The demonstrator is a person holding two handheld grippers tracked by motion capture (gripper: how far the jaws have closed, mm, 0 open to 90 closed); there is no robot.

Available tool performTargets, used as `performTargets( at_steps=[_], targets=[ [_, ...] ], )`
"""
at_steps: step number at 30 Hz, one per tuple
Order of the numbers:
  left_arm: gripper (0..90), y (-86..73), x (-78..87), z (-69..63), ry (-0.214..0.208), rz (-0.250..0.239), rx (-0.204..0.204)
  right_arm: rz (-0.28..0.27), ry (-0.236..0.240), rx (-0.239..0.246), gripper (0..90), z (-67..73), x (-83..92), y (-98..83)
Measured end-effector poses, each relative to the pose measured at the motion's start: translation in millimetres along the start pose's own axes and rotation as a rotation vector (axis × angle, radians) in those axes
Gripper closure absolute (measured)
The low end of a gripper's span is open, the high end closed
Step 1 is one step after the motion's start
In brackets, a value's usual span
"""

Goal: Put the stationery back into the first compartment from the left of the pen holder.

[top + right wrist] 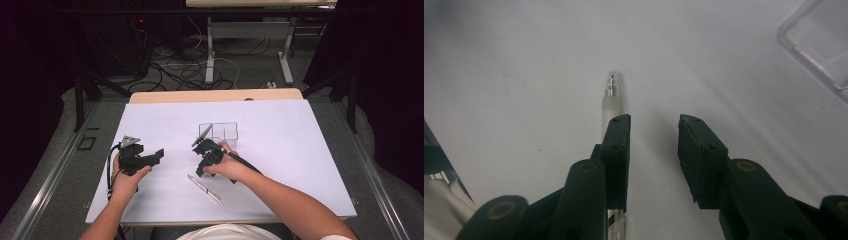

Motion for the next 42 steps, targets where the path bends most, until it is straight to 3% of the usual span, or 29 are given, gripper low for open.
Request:
performTargets(
  at_steps=[2,3,4,5,6,8,9,10,15,16,18,19,25,29,31,32,34,37,39,42],
  targets=[
    [14.9,-0.1,-0.3,0.0,0.0,0.0,0.0,0.015,-0.001,-0.006,68.4,3.1,-1.0,-0.6],
    [14.9,-0.1,-0.4,0.0,0.0,0.0,-0.001,-0.02,0.009,-0.026,68.5,6.1,-4.4,0.3],
    [14.9,-0.2,-0.4,0.0,0.001,0.002,-0.001,-0.099,0.014,-0.064,68.6,10.1,-9.8,1.8],
    [14.9,-0.3,-0.5,-0.1,0.001,0.002,0.0,0.022,0.009,-0.016,69.1,8.0,-1.7,0.1],
    [14.9,-0.3,-0.6,-0.2,0.001,0.002,0.0,0.001,0.004,-0.002,69.3,8.1,-3.5,0.9],
    [14.9,-0.3,-0.6,-0.2,0.001,0.002,0.0,0.018,0.013,-0.005,69.5,10.9,-4.0,0.9],
    [14.9,-0.3,-0.6,-0.2,0.001,0.002,0.001,-0.022,0.024,-0.008,69.5,12.8,-7.8,1.2],
    [14.9,-0.3,-0.6,-0.1,0.001,0.002,0.001,0.024,0.04,0.007,69.6,13.2,-5.0,0.0],
    [14.9,-0.5,-0.9,-0.2,0.0,0.004,0.002,0.038,0.018,0.014,69.8,15.5,-8.0,-0.8],
    [14.9,-0.5,-0.9,-0.3,0.0,0.004,0.001,-0.001,0.035,0.007,69.8,16.5,-11.7,-0.6],
    [14.9,-0.5,-1.0,-0.2,0.0,0.004,0.001,0.053,0.031,0.003,69.9,17.7,-9.6,-2.0],
    [14.9,-0.5,-1.1,-0.2,0.0,0.004,0.002,0.046,0.029,0.019,70.0,16.8,-10.8,-1.7],
    [14.9,-0.6,-1.1,0.1,0.0,0.003,0.003,0.07,0.046,0.016,71.6,19.0,-15.3,-3.7],
    [14.9,-0.8,-0.8,-0.1,-0.001,0.01,0.002,0.098,0.027,0.019,73.3,19.5,-15.6,-4.3],
    [14.9,-0.8,-0.7,-0.3,-0.002,0.011,0.001,0.098,0.021,0.0,73.9,20.5,-15.8,-4.3],
    [14.9,-0.8,-1.0,-0.4,-0.003,0.007,0.0,0.122,0.03,0.005,74.5,20.0,-14.4,-4.3],
    [14.9,-0.8,-1.0,-0.3,-0.003,0.008,0.001,0.099,0.062,-0.025,77.9,22.2,-16.5,-3.9],
    [14.9,-0.8,-0.8,0.0,-0.001,0.011,0.002,0.125,0.059,0.004,79.0,19.7,-16.6,-4.3],
    [14.9,-0.8,-0.9,0.0,-0.001,0.01,0.003,0.127,0.051,-0.038,79.3,21.0,-16.8,-4.2],
    [14.9,-0.8,-0.9,0.0,-0.001,0.011,0.002,0.119,0.089,-0.048,79.5,21.5,-17.0,-3.6]
  ],
)
Point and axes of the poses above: each handheld gripper's, and its own axes: x roughly backward along the jaws, y roughly out of its top, z roughly to its left, the point moved 4 cm from there along -x, roughly forward along the jaws, and after that the axes turned 10 degrees about -y, right-handed, at the moved point
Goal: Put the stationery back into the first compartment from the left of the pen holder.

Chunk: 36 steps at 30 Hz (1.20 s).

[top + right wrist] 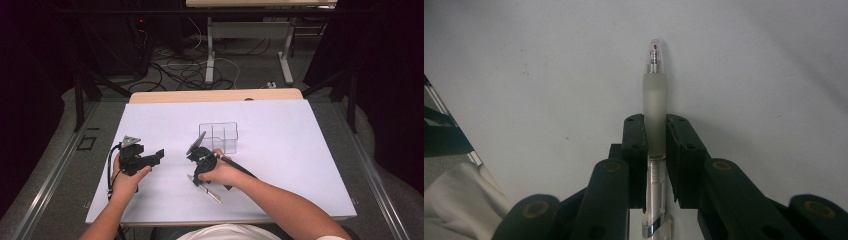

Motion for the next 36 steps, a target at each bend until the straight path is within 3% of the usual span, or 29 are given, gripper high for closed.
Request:
performTargets(
  at_steps=[8,12,13,14,15,16,17,18,20,21,23,24,26,28,29,30,32,33,34,35,36],
  targets=[
    [14.9,0.1,0.3,0.0,0.001,0.0,-0.001,0.002,-0.033,0.012,79.6,-0.6,0.4,-0.1],
    [14.9,0.0,0.1,0.0,0.001,-0.001,0.001,-0.026,-0.001,-0.007,79.7,-0.4,5.0,1.2],
    [14.9,0.0,0.1,0.0,0.001,-0.001,0.0,-0.026,-0.017,0.007,79.7,-2.7,5.7,1.3],
    [14.9,0.0,0.0,0.0,0.0,-0.001,0.0,-0.015,-0.014,-0.011,79.7,-2.6,7.7,1.1],
    [14.9,0.0,0.0,0.0,0.0,0.0,0.0,-0.043,-0.014,-0.012,79.7,-3.2,7.4,1.7],
    [14.9,0.0,0.1,-0.1,0.001,0.0,0.0,-0.043,0.013,-0.015,79.7,-2.7,9.5,1.8],
    [14.9,0.0,0.1,-0.1,0.0,0.0,-0.001,-0.042,-0.003,-0.002,79.7,-5.0,9.9,1.8],
    [14.9,0.0,0.1,-0.1,0.0,0.001,-0.001,-0.015,0.01,0.0,79.7,-4.7,14.0,1.7],
    [14.9,0.0,0.0,-0.1,0.0,0.0,0.0,-0.051,0.012,-0.032,79.7,-4.2,13.9,2.0],
    [14.9,0.0,0.0,-0.1,0.001,0.0,0.0,-0.081,0.014,-0.014,79.7,-5.8,13.3,3.0],
    [14.9,0.0,0.1,-0.1,0.0,0.0,-0.001,-0.086,0.004,-0.024,79.7,-6.8,16.5,3.2],
    [14.9,0.0,0.1,-0.1,0.0,0.0,-0.001,-0.117,0.021,-0.023,79.7,-7.0,15.7,3.9],
    [14.9,0.0,0.0,0.0,0.0,0.0,0.0,-0.101,0.021,-0.023,79.7,-7.9,20.1,3.6],
    [14.9,0.0,-0.1,0.0,0.0,0.0,0.0,-0.16,0.038,-0.041,79.7,-7.7,20.3,4.5],
    [14.9,0.0,-0.1,0.0,0.0,0.0,0.0,-0.142,0.035,-0.021,79.7,-9.3,23.3,4.2],
    [14.9,0.0,-0.1,0.0,0.0,0.0,0.0,-0.178,0.046,-0.039,79.7,-8.7,23.0,5.1],
    [14.9,0.0,-0.2,0.0,0.0,0.001,-0.001,-0.166,0.055,-0.019,79.7,-11.1,28.3,4.5],
    [14.9,-0.1,-0.2,-0.1,0.0,0.001,-0.001,-0.211,0.069,-0.053,79.7,-9.1,28.6,5.3],
    [14.9,-0.1,-0.2,-0.1,0.0,0.002,-0.001,-0.193,0.052,-0.027,79.7,-11.8,31.9,4.9],
    [14.9,-0.1,-0.3,-0.1,0.0,0.002,-0.001,-0.197,0.054,-0.047,79.7,-11.1,34.3,4.4],
    [14.9,-0.1,-0.5,-0.1,-0.001,-0.001,-0.001,-0.231,0.056,-0.019,79.7,-13.3,35.4,5.3]
  ],
)
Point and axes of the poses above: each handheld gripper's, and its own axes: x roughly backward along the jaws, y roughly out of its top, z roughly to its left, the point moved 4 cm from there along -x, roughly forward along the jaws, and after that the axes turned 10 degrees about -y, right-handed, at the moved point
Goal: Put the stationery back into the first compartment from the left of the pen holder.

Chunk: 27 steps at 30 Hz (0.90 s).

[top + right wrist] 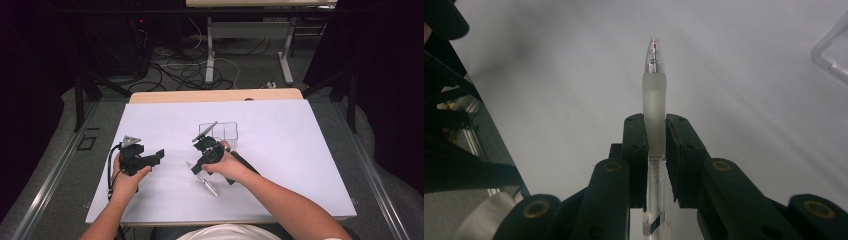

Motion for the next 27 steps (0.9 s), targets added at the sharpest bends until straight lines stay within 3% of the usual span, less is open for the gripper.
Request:
performTargets(
  at_steps=[2,4,5,6,9,15,27],
  targets=[
    [14.9,0.0,-0.7,0.0,0.004,-0.009,0.0,-0.018,-0.005,-0.017,79.7,0.4,4.8,0.4],
    [14.9,0.0,-0.8,0.0,0.005,-0.009,0.0,-0.075,-0.008,0.003,79.7,-1.8,7.7,2.4],
    [14.9,-0.1,0.1,0.0,-0.001,0.005,0.0,-0.118,0.004,-0.01,79.7,-1.2,8.4,3.9],
    [14.9,-0.1,0.0,-0.2,-0.004,0.006,-0.001,-0.111,-0.005,0.004,79.7,-3.3,12.1,3.9],
    [14.9,-0.2,0.0,0.0,-0.003,0.008,-0.001,-0.164,-0.006,-0.013,79.7,-3.7,18.6,6.1],
    [15.0,-0.3,-1.1,0.1,0.006,-0.004,0.0,-0.314,-0.033,0.008,79.7,-6.8,30.9,11.2],
    [15.0,-0.5,-1.4,0.1,0.002,-0.001,0.002,-0.503,-0.083,-0.002,79.7,-13.0,55.7,17.1]
  ],
)
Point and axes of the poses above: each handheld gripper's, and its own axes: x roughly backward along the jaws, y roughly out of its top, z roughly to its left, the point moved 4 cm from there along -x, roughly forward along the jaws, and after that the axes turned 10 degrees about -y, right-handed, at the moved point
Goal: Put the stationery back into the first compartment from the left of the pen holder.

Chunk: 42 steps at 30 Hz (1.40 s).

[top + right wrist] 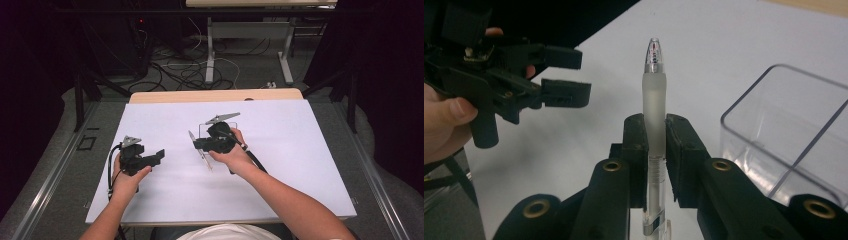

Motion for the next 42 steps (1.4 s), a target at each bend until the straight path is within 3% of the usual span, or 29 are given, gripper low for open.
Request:
performTargets(
  at_steps=[15,20,21,26,35,39,42],
  targets=[
    [15.0,-0.1,-0.5,-0.1,0.002,-0.004,0.0,-0.126,-0.074,0.019,79.7,-12.7,21.0,32.1],
    [15.0,-0.1,-0.5,0.0,0.001,0.0,-0.001,-0.156,-0.099,0.014,79.7,-17.0,24.1,40.9],
    [15.0,-0.2,-0.2,0.1,0.003,0.003,-0.001,-0.141,-0.106,0.02,79.7,-18.3,25.3,42.1],
    [15.1,-0.2,0.0,-0.2,0.001,0.008,-0.006,-0.186,-0.131,0.012,79.7,-24.0,23.5,50.5],
    [16.7,0.5,1.0,-1.3,-0.002,0.002,-0.012,-0.213,-0.16,0.012,79.7,-27.5,21.1,61.0],
    [17.9,4.8,2.8,-6.5,-0.037,-0.043,0.002,-0.221,-0.169,0.01,79.7,-28.8,22.7,61.5],
    [19.3,13.6,6.3,-12.9,-0.083,-0.118,0.025,-0.232,-0.172,0.018,79.7,-29.2,25.6,62.1]
  ],
)
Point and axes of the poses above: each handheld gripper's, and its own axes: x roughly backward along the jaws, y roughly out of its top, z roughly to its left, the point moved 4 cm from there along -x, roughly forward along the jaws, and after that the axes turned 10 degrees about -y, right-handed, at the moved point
